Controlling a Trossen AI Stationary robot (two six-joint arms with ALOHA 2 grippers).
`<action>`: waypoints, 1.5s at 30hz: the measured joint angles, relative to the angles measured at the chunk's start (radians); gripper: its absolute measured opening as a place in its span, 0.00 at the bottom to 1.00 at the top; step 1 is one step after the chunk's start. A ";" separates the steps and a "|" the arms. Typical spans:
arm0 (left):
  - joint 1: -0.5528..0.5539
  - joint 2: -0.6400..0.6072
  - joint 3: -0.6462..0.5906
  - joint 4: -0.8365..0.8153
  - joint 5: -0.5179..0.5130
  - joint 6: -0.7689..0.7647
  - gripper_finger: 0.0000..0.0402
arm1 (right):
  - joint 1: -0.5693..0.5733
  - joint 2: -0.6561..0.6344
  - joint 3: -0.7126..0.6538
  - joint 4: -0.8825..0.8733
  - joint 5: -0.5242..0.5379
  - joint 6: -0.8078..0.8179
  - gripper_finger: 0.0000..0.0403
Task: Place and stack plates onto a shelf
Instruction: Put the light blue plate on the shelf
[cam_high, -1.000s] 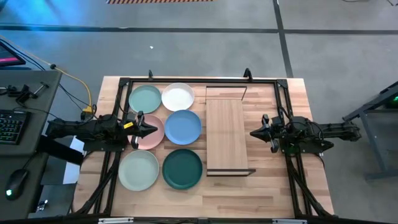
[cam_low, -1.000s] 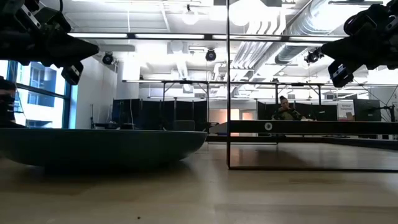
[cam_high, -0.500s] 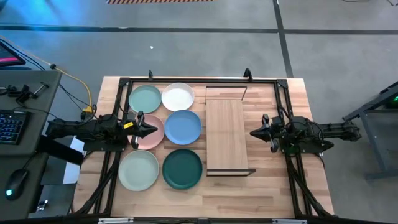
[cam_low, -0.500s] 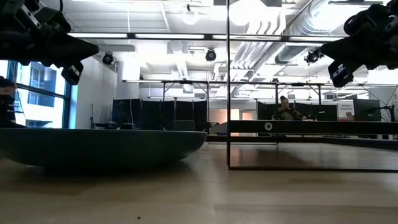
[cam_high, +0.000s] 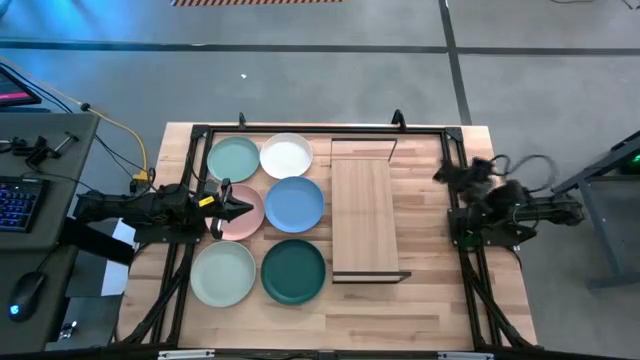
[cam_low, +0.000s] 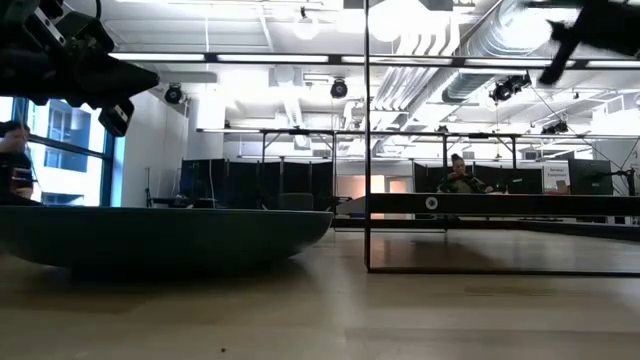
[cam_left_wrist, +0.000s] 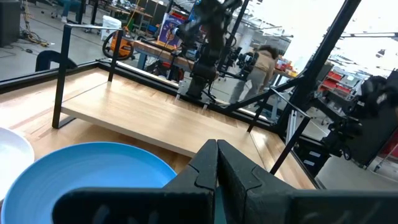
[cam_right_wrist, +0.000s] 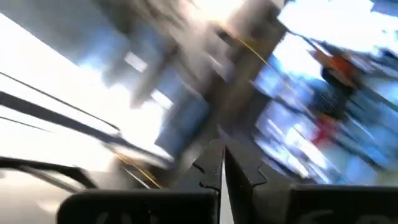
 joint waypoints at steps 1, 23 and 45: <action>0.000 0.000 0.000 0.000 0.000 0.000 0.00 | 0.000 0.036 0.021 0.089 -0.028 -0.075 0.00; 0.000 0.000 0.000 0.000 0.000 0.000 0.00 | 0.000 0.797 0.813 -1.010 0.045 -0.350 0.00; 0.001 0.315 0.211 0.223 -0.280 -0.049 0.00 | 0.006 0.800 0.875 -1.276 0.035 -0.400 0.00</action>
